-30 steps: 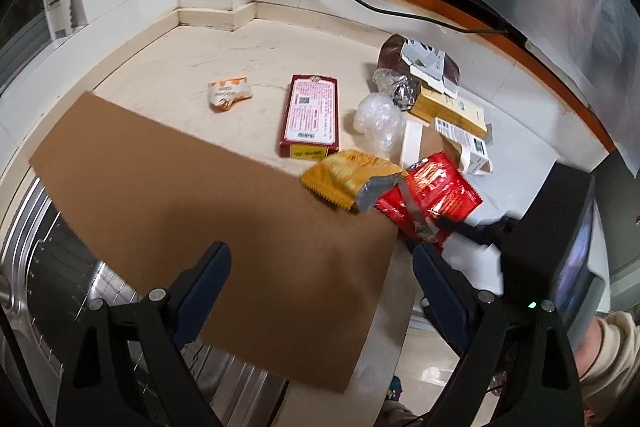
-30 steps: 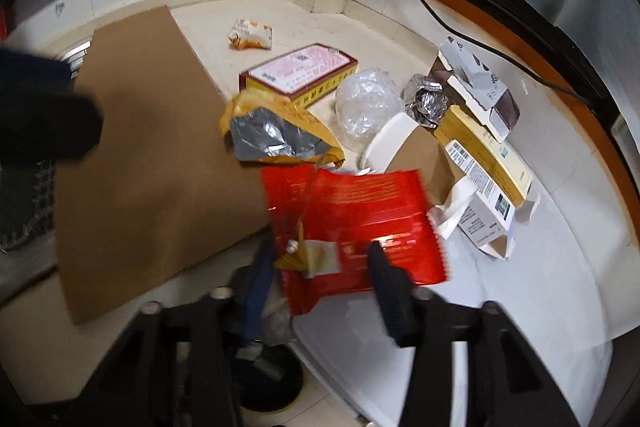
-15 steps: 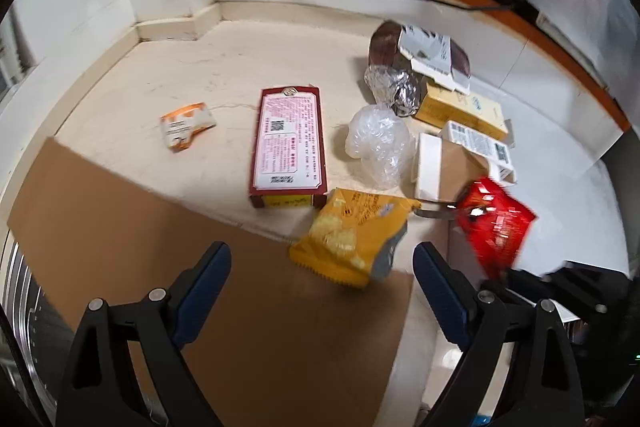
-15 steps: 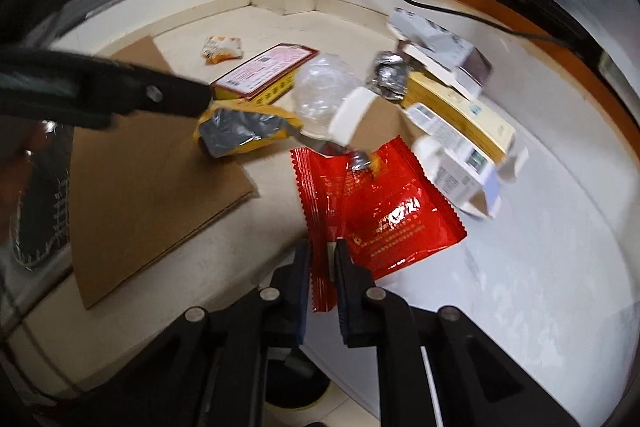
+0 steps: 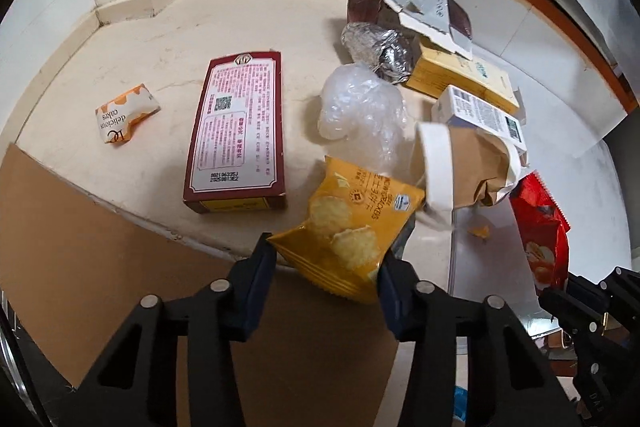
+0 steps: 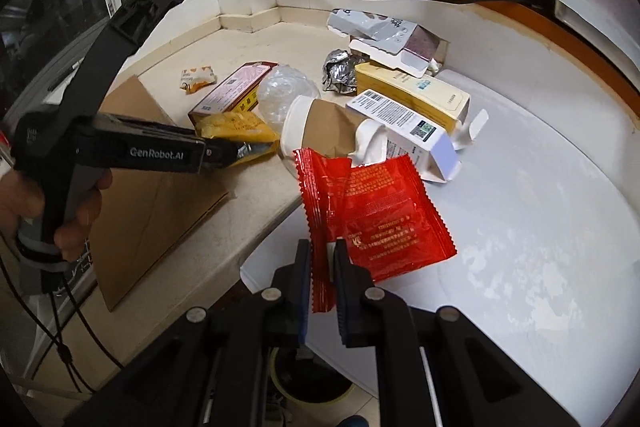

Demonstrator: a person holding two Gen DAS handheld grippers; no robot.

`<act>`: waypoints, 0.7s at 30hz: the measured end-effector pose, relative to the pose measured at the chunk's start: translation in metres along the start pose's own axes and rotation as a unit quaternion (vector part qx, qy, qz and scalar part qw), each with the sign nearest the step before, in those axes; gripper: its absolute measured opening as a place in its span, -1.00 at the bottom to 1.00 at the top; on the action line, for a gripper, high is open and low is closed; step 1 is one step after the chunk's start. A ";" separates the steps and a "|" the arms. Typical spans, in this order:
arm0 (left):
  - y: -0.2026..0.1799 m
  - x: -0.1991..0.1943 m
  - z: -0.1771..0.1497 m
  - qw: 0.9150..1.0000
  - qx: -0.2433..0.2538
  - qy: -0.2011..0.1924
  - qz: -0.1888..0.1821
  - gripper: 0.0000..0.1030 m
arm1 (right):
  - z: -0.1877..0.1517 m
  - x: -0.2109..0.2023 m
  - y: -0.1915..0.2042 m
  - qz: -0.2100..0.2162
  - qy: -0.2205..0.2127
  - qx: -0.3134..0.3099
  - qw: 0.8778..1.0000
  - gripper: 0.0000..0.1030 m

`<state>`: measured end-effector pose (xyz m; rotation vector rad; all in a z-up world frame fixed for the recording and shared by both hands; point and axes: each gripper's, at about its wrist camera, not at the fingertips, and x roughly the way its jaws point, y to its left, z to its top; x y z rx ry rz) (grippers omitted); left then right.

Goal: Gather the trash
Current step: 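Grasp the red wrapper with the right tool while the left tool grasps the yellow wrapper, then carry the red and yellow wrappers down over the floor bin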

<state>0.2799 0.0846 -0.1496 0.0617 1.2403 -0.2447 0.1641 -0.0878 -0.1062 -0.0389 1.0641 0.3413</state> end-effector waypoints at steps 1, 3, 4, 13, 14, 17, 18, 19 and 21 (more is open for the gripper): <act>-0.001 0.000 -0.001 1.000 -0.002 0.007 0.000 -0.94 | -0.001 -0.001 0.000 0.001 -0.001 0.002 1.000 -0.81; -0.002 -0.003 -0.005 1.000 -0.010 0.001 -0.002 -0.95 | -0.001 -0.004 -0.002 0.006 -0.005 0.006 1.000 -0.81; -0.003 -0.005 -0.007 1.000 -0.011 -0.002 -0.001 -0.96 | -0.001 -0.005 -0.003 0.009 -0.007 0.008 1.000 -0.82; -0.038 -0.057 -0.032 0.999 -0.018 -0.043 -0.003 -0.98 | -0.006 -0.035 -0.013 0.043 -0.039 0.024 0.998 -0.83; -0.043 -0.062 -0.035 0.999 -0.018 -0.048 -0.003 -0.98 | -0.007 -0.039 -0.014 0.048 -0.042 0.024 0.998 -0.83; -0.059 -0.080 -0.041 0.998 -0.020 -0.062 -0.005 -0.98 | -0.013 -0.054 -0.016 0.063 -0.050 0.021 0.997 -0.83; -0.066 -0.087 -0.045 0.997 -0.023 -0.067 -0.008 -0.98 | -0.015 -0.059 -0.017 0.069 -0.052 0.018 0.996 -0.83; -0.071 -0.091 -0.048 0.997 -0.024 -0.070 -0.010 -0.98 | -0.017 -0.062 -0.017 0.073 -0.053 0.014 0.996 -0.83; -0.084 -0.100 -0.053 0.997 -0.026 -0.074 -0.012 -0.98 | -0.024 -0.070 -0.018 0.083 -0.052 0.002 0.995 -0.83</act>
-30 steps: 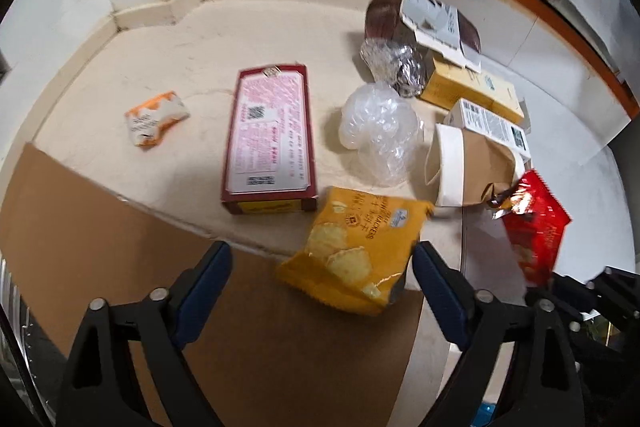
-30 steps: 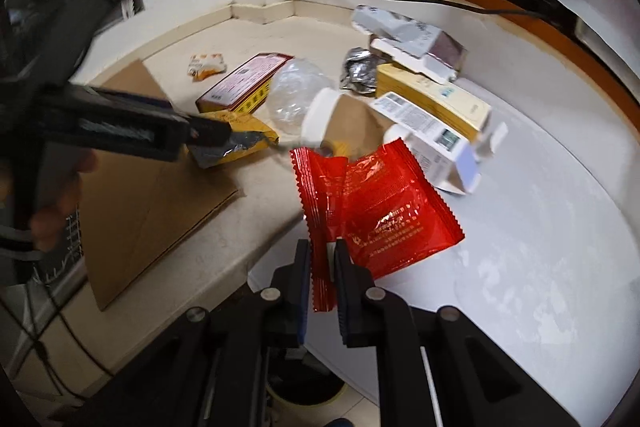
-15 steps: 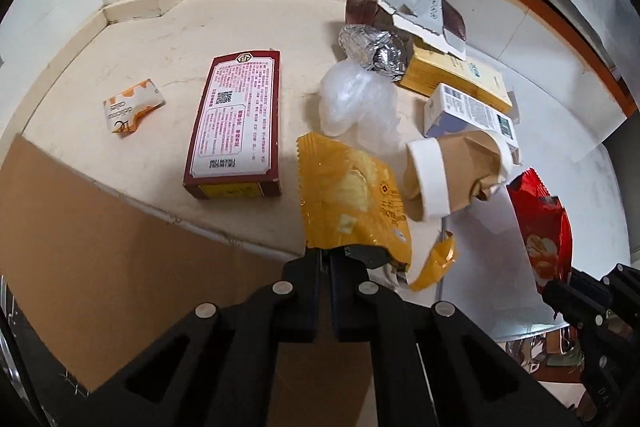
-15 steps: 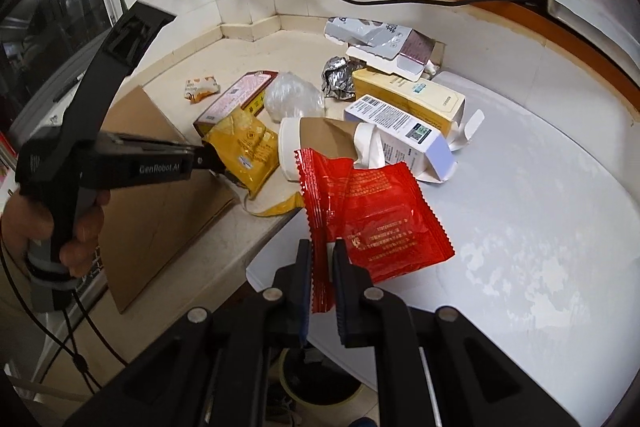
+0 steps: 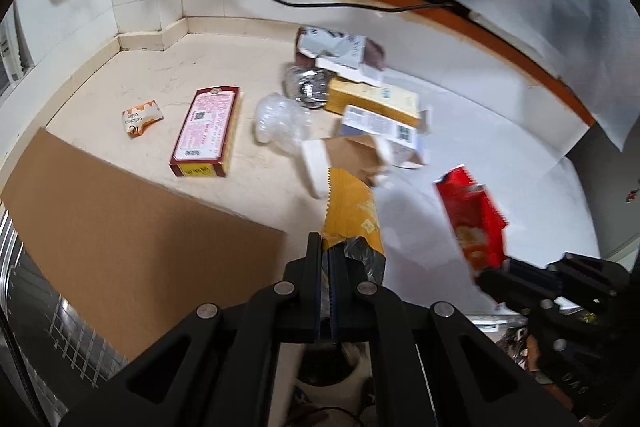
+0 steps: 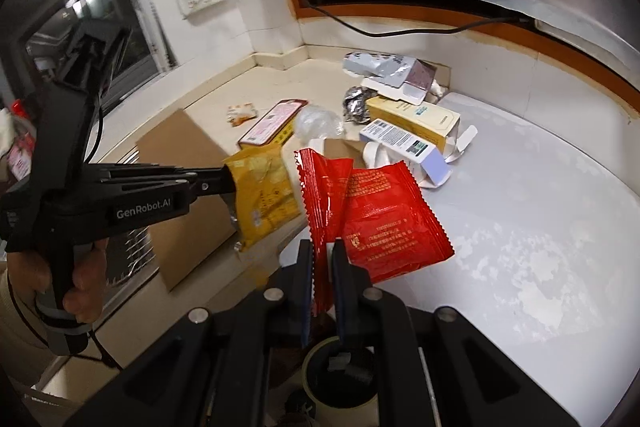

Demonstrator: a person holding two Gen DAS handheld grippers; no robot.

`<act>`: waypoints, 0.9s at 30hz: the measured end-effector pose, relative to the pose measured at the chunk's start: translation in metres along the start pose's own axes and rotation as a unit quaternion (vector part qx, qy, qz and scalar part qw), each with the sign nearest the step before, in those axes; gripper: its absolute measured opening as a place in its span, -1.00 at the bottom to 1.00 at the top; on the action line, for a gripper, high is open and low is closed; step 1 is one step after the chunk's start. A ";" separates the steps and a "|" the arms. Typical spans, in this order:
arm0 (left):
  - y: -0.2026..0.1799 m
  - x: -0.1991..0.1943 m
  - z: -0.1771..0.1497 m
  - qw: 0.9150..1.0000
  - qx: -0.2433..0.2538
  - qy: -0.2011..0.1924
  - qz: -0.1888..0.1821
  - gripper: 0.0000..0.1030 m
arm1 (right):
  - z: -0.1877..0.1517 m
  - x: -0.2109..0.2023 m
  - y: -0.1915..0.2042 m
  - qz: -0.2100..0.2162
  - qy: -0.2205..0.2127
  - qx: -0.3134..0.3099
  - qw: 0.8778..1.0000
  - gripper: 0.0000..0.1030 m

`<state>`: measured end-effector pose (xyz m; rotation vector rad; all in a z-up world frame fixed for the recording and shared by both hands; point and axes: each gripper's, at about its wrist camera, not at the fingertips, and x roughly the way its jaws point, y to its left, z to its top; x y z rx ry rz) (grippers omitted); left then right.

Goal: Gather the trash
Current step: 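Carry the red and yellow wrappers down over the floor bin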

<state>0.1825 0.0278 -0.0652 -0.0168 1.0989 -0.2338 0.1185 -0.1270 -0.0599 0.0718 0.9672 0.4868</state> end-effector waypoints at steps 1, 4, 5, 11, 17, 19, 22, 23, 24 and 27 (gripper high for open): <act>-0.004 -0.004 -0.004 1.000 0.000 -0.002 0.001 -0.98 | -0.003 -0.003 0.000 0.005 0.002 -0.005 1.000 -0.83; -0.017 -0.019 -0.020 1.000 -0.004 -0.008 0.001 -0.98 | -0.013 -0.011 -0.001 0.023 0.011 -0.017 1.000 -0.83; -0.022 -0.024 -0.026 1.000 -0.007 -0.009 0.001 -0.98 | -0.017 -0.013 -0.001 0.029 0.014 -0.022 0.999 -0.83; -0.038 -0.032 -0.065 0.999 -0.034 0.002 -0.001 -0.98 | -0.043 -0.021 -0.003 0.063 0.044 -0.045 0.996 -0.83; -0.049 -0.011 -0.110 0.997 -0.059 0.039 0.008 -0.98 | -0.073 -0.014 -0.004 0.093 0.084 -0.073 0.989 -0.83; -0.052 0.001 -0.124 0.997 -0.061 0.052 0.018 -0.98 | -0.085 -0.005 -0.005 0.103 0.100 -0.079 0.986 -0.83; -0.052 0.023 -0.142 0.995 -0.070 0.072 0.027 -0.98 | -0.103 0.007 -0.005 0.110 0.119 -0.086 0.983 -0.83; -0.051 0.031 -0.147 0.994 -0.072 0.079 0.030 -0.98 | -0.111 0.014 -0.006 0.112 0.129 -0.087 0.981 -0.82; -0.051 0.040 -0.152 0.993 -0.075 0.086 0.031 -0.98 | -0.118 0.021 -0.007 0.113 0.136 -0.088 0.980 -0.82; -0.048 0.070 -0.169 0.991 -0.080 0.102 0.035 -0.98 | -0.146 0.046 -0.011 0.116 0.162 -0.091 0.976 -0.82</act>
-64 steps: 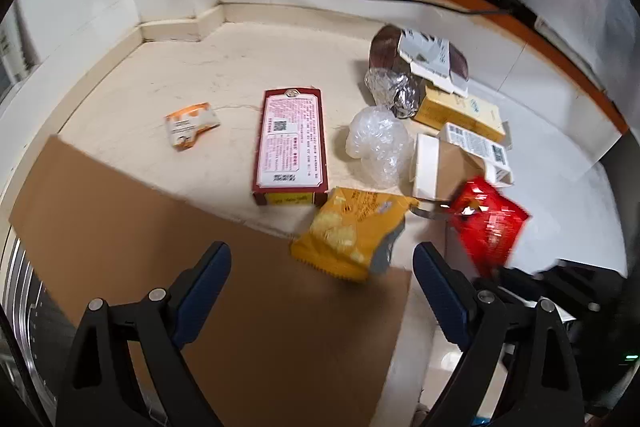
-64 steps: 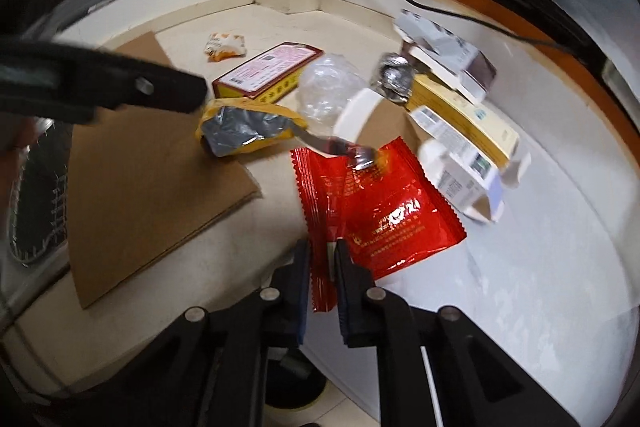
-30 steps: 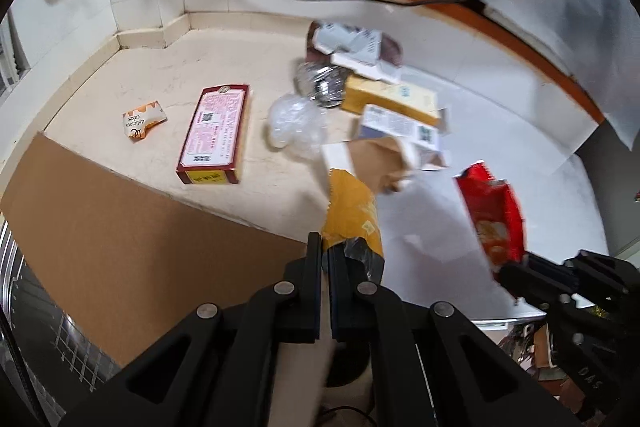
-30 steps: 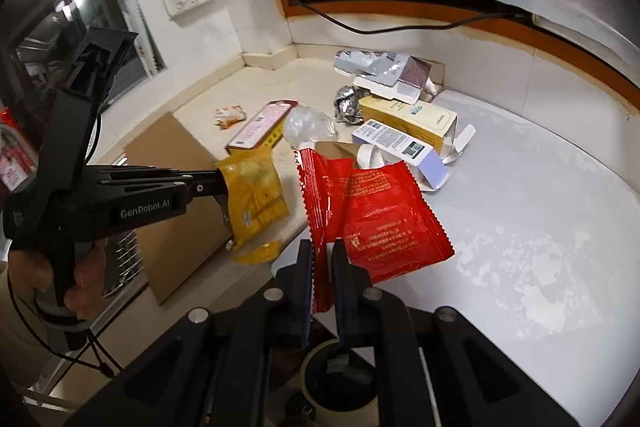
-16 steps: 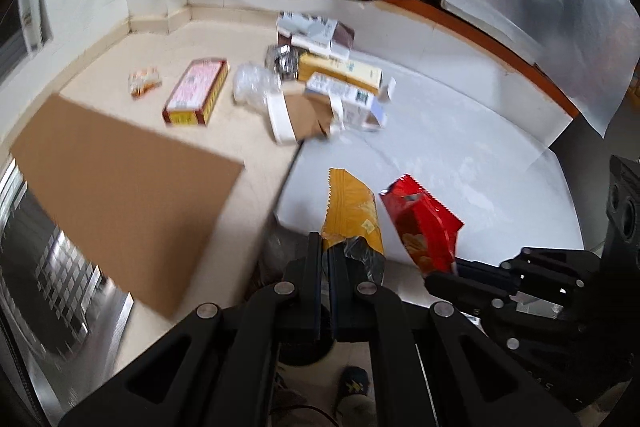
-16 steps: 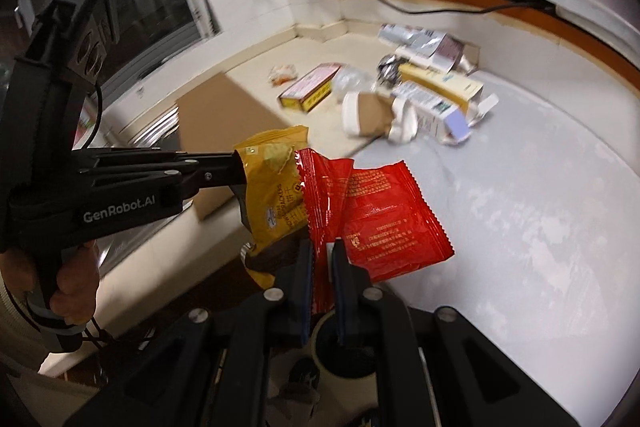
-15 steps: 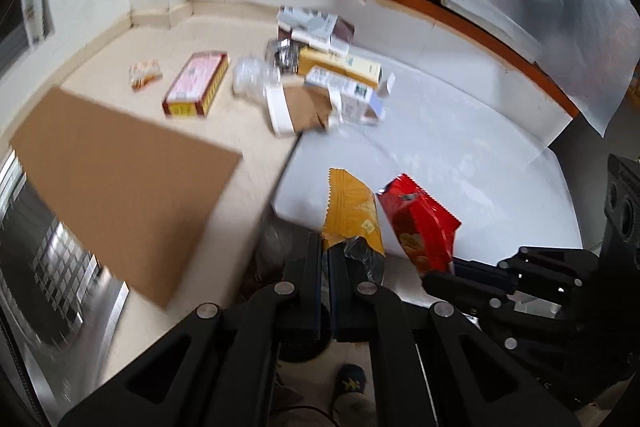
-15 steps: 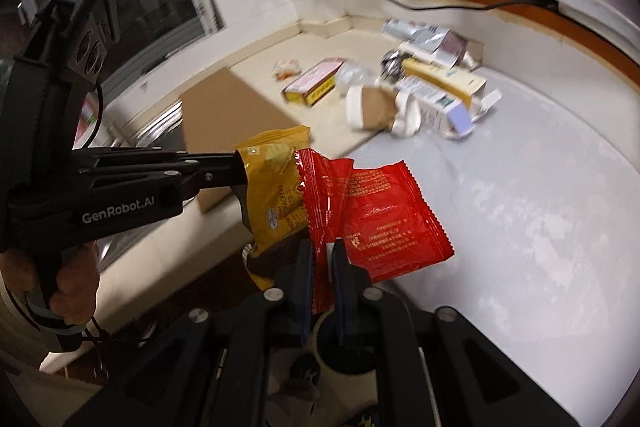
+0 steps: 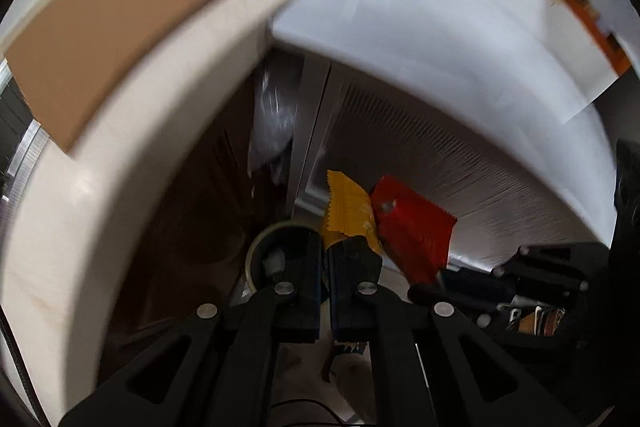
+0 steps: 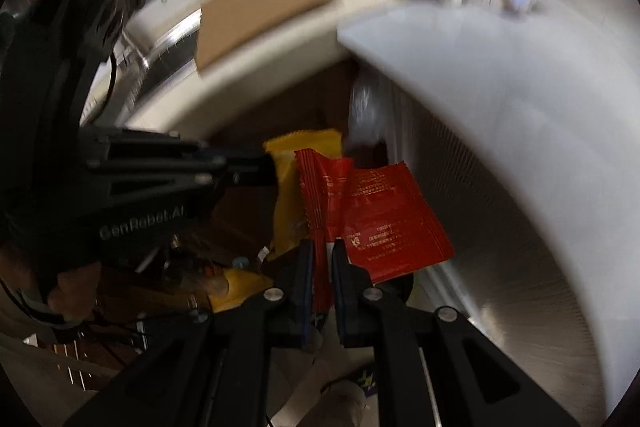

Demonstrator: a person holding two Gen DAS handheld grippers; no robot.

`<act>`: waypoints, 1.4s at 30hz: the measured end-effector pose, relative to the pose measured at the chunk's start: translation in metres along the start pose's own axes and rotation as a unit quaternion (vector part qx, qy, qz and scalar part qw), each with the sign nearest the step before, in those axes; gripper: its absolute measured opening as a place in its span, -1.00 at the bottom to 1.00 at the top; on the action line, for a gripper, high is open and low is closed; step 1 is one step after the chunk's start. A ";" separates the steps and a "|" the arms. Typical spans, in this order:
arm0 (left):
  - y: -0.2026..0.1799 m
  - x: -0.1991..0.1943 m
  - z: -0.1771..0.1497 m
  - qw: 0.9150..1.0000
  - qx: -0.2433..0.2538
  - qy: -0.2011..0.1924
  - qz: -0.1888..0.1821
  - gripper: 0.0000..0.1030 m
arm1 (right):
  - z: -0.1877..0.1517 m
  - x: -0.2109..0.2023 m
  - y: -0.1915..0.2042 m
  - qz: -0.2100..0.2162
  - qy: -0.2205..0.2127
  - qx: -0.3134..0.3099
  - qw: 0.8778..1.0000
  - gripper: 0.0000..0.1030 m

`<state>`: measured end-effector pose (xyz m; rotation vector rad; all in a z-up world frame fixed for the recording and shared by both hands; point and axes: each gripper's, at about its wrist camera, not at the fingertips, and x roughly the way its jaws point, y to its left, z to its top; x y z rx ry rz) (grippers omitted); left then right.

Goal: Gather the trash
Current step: 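Carry the red and yellow wrappers down over the floor bin, then open both tools to drop the wrappers into the bin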

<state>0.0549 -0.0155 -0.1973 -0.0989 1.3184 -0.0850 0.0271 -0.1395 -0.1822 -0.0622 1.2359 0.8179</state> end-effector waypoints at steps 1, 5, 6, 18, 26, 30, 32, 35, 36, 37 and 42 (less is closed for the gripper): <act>0.001 0.010 -0.003 1.000 0.000 0.004 0.003 -0.98 | -0.006 0.011 -0.003 0.000 0.008 0.001 1.000 -0.82; 0.007 0.064 -0.015 0.999 0.004 0.026 0.024 -0.98 | -0.030 0.056 -0.020 0.001 0.028 0.009 1.000 -0.82; 0.010 0.082 -0.019 0.999 0.004 0.032 0.026 -0.98 | -0.036 0.070 -0.027 -0.001 0.032 0.014 0.999 -0.82; 0.034 0.227 -0.056 0.997 0.013 0.073 0.030 -0.98 | -0.082 0.216 -0.092 -0.005 0.063 0.062 0.996 -0.81; 0.040 0.270 -0.065 0.995 0.017 0.089 0.035 -0.92 | -0.089 0.257 -0.100 0.004 0.066 0.074 0.995 -0.72; 0.037 0.271 -0.062 0.995 0.024 0.089 0.037 -0.67 | -0.093 0.266 -0.097 0.014 0.067 0.081 0.994 -0.71; 0.039 0.265 -0.061 0.995 0.031 0.086 0.040 -0.55 | -0.093 0.267 -0.094 0.012 0.069 0.079 0.994 -0.70; 0.038 0.262 -0.059 0.994 0.039 0.089 0.042 -0.35 | -0.092 0.267 -0.088 0.010 0.074 0.073 0.995 -0.65; 0.037 0.261 -0.059 0.994 0.039 0.090 0.043 -0.20 | -0.091 0.267 -0.087 0.008 0.076 0.071 0.995 -0.62; 0.038 0.260 -0.058 0.994 0.038 0.090 0.043 -0.13 | -0.090 0.266 -0.086 0.006 0.079 0.069 0.994 -0.60; 0.040 0.255 -0.053 0.994 0.042 0.091 0.042 -0.07 | -0.086 0.261 -0.082 0.004 0.081 0.078 0.994 -0.42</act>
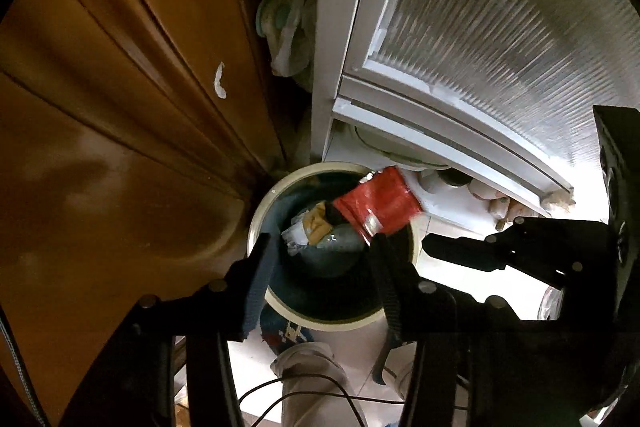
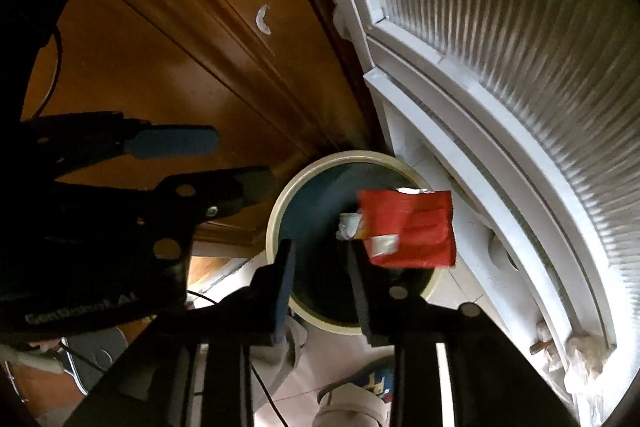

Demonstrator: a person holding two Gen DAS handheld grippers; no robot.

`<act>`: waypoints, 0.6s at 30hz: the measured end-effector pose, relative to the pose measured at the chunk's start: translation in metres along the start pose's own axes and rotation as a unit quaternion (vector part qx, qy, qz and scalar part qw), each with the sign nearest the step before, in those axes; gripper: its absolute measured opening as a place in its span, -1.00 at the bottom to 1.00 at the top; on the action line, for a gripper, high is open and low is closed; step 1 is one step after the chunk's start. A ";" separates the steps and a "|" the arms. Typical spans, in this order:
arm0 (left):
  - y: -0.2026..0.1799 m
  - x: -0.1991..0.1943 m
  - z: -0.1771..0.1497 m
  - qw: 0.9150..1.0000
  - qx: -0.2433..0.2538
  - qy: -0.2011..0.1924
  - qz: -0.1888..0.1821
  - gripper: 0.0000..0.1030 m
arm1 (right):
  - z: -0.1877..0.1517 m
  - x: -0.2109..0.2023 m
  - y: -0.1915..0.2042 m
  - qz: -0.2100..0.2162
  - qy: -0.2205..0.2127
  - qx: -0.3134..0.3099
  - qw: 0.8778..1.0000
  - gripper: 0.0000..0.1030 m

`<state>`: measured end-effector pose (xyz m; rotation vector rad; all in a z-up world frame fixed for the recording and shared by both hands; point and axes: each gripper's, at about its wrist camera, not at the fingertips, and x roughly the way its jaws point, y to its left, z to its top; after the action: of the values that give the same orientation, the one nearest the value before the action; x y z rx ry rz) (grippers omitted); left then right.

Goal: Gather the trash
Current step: 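Open both tools to drop the wrappers into the bin, then raise both tools toward the remaining trash on the counter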

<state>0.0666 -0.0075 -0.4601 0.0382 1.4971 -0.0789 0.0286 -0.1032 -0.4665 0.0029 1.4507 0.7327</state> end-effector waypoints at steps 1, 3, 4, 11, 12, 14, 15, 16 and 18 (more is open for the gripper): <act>-0.001 -0.003 0.000 1.000 0.002 0.000 0.000 -0.06 | 0.000 -0.002 0.001 0.001 0.000 0.000 1.000 -0.41; 0.000 -0.006 -0.001 1.000 0.004 0.000 0.002 -0.04 | 0.003 -0.009 0.001 0.005 0.001 -0.001 1.000 -0.37; 0.000 -0.010 -0.001 1.000 0.004 0.000 0.003 -0.04 | 0.005 -0.012 0.001 0.005 0.002 -0.002 1.000 -0.37; 0.002 -0.029 -0.005 1.000 -0.010 0.010 -0.002 -0.03 | 0.006 -0.032 0.005 -0.003 -0.004 0.003 1.000 -0.37; 0.002 -0.032 -0.005 1.000 -0.012 0.013 -0.004 -0.03 | 0.005 -0.038 0.007 -0.005 -0.005 0.006 1.000 -0.37; 0.001 -0.042 -0.008 1.000 -0.016 0.015 -0.007 -0.03 | 0.001 -0.050 0.008 -0.006 -0.007 0.010 1.000 -0.37; 0.001 -0.047 -0.009 1.000 -0.017 0.016 -0.009 -0.02 | 0.000 -0.059 0.009 -0.008 -0.008 0.013 1.000 -0.37; -0.001 -0.056 -0.010 1.000 -0.020 0.017 -0.011 -0.03 | 0.001 -0.072 0.010 -0.010 -0.009 0.014 1.000 -0.37; -0.003 -0.067 -0.011 0.999 -0.025 0.018 -0.017 -0.03 | 0.000 -0.089 0.013 -0.014 -0.011 0.017 1.000 -0.37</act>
<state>0.0506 -0.0076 -0.3936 -0.0260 1.5363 -0.0672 0.0272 -0.1333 -0.3813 0.0165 1.4392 0.6838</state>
